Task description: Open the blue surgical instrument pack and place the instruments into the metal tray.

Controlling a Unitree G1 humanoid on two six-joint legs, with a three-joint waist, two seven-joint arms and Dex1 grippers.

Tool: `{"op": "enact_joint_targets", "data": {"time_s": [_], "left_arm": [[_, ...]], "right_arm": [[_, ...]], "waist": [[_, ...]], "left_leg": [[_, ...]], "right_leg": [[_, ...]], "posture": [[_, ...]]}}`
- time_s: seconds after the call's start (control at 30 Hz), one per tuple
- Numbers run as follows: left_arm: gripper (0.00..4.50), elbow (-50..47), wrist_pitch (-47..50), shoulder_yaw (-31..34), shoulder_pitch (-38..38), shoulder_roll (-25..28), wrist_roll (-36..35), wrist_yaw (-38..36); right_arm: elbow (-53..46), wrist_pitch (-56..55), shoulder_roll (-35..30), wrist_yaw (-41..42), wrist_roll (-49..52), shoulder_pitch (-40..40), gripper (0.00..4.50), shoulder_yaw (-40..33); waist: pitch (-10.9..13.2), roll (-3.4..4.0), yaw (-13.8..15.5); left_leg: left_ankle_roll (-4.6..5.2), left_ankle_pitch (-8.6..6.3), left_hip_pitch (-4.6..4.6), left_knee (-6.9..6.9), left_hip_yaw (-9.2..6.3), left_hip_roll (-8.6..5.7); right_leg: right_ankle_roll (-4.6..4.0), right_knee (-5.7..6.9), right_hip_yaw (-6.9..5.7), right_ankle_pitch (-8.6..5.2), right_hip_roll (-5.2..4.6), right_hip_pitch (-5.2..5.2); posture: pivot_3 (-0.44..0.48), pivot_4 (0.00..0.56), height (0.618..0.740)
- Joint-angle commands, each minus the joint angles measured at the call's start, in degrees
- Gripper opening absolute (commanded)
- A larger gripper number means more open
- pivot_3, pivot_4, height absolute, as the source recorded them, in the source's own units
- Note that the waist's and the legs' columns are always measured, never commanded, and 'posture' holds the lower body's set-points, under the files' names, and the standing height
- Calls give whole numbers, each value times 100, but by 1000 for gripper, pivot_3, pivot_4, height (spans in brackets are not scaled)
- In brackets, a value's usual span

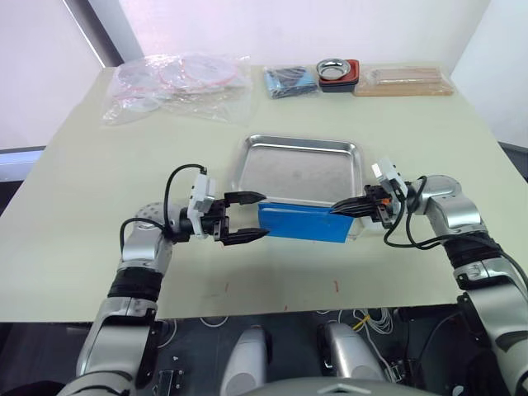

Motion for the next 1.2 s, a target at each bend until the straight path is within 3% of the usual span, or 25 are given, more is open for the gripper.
{"op": "enact_joint_targets", "data": {"time_s": [0.03,0.2,0.27,0.3,0.53,0.8,0.93,1.1,1.13,1.2], "left_arm": [[4500,242,-180,-88,-227,-47,82,-390],[4500,509,-263,-282,-454,-53,29,-480],[3978,608,-308,-373,-548,-45,-17,-480],[3673,650,-336,-422,-580,-38,-41,-480],[260,859,-525,-602,-666,-46,-135,-480],[126,457,-530,-628,-389,31,-317,-480],[0,112,-452,-565,-170,107,-367,-480],[0,-452,-284,-437,159,190,-369,-421],[0,-535,-255,-420,207,213,-368,-391],[0,-644,-213,-393,271,246,-362,-353]], "right_arm": [[-148,-27,48,-12,-63,71,171,-17],[-150,-48,78,-24,-96,80,171,-30],[-172,-54,89,-32,-101,105,0,-34],[-180,-53,97,-35,-106,113,0,-41],[-210,-39,128,-68,-134,137,0,-93],[-339,47,81,-287,-112,246,0,-250],[-713,394,-68,-284,137,388,1322,-404],[-1193,692,-387,-443,404,655,4056,-777],[-1262,726,-464,-508,448,711,4372,-881],[-1299,708,-593,-630,483,809,4461,-1063]], "waist": [[0,0,5],[0,0,0],[0,0,-1],[0,0,-2],[0,0,-10],[0,0,-5],[0,0,6],[1,1,21],[1,1,21],[1,1,23]], "left_leg": [[0,0,-1,0,-1,0],[0,0,-1,1,-2,0],[0,0,0,1,-3,0],[0,0,0,1,-3,0],[0,0,1,1,-5,2],[0,0,-1,3,-5,2],[0,0,-2,3,-5,2],[0,0,-17,4,-6,1],[0,0,-17,4,-6,1],[0,0,-22,4,-5,1]], "right_leg": [[0,0,-1,0,0,0],[0,1,0,0,1,0],[0,2,0,0,2,0],[0,2,-1,0,2,0],[0,5,-1,0,5,0],[0,5,-1,0,4,0],[0,5,0,0,4,0],[0,4,0,0,3,-15],[0,3,0,0,2,-15],[0,3,0,0,2,-20]], "posture": [[0,150,740],[0,150,740],[0,150,740],[0,150,740],[0,150,740],[0,150,740],[0,150,740],[0,150,740],[0,150,740],[0,150,740]]}}
